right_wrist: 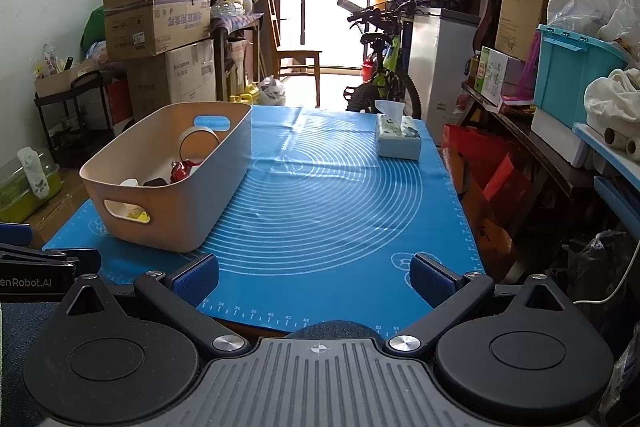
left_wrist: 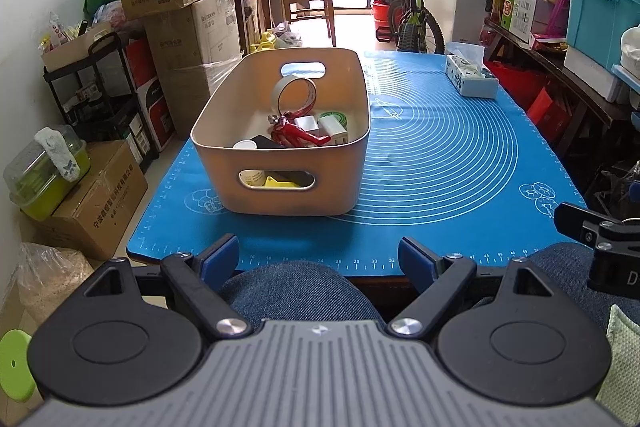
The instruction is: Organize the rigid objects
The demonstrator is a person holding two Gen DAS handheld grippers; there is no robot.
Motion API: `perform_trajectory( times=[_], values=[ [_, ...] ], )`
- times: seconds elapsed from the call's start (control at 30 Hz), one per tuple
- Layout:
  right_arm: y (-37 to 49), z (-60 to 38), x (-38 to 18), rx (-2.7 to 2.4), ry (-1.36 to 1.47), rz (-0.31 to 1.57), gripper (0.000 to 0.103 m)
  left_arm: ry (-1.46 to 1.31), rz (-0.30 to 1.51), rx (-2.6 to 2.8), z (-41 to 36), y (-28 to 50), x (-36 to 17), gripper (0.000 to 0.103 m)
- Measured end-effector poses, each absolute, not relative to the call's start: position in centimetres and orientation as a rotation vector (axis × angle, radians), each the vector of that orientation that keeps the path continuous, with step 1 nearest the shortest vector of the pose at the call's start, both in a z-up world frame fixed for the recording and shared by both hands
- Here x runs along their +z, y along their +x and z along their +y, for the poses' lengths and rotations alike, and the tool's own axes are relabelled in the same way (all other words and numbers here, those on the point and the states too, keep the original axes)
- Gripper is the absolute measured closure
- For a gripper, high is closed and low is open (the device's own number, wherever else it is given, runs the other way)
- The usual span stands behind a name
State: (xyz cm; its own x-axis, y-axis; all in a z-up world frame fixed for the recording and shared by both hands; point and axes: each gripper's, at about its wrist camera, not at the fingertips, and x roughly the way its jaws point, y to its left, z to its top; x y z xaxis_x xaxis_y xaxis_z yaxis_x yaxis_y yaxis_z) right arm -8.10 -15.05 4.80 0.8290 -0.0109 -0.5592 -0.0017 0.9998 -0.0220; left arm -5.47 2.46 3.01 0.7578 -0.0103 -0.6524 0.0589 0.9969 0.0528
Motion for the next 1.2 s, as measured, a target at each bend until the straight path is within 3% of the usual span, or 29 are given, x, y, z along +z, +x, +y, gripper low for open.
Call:
perform_trajectory(
  times=[1.2],
  values=[
    [-8.3, -15.11, 4.78, -0.014, -0.02, 0.598, 0.003, 0.076, 0.705, -0.038, 2.51, -5.41, 3.47, 0.017]
  ],
)
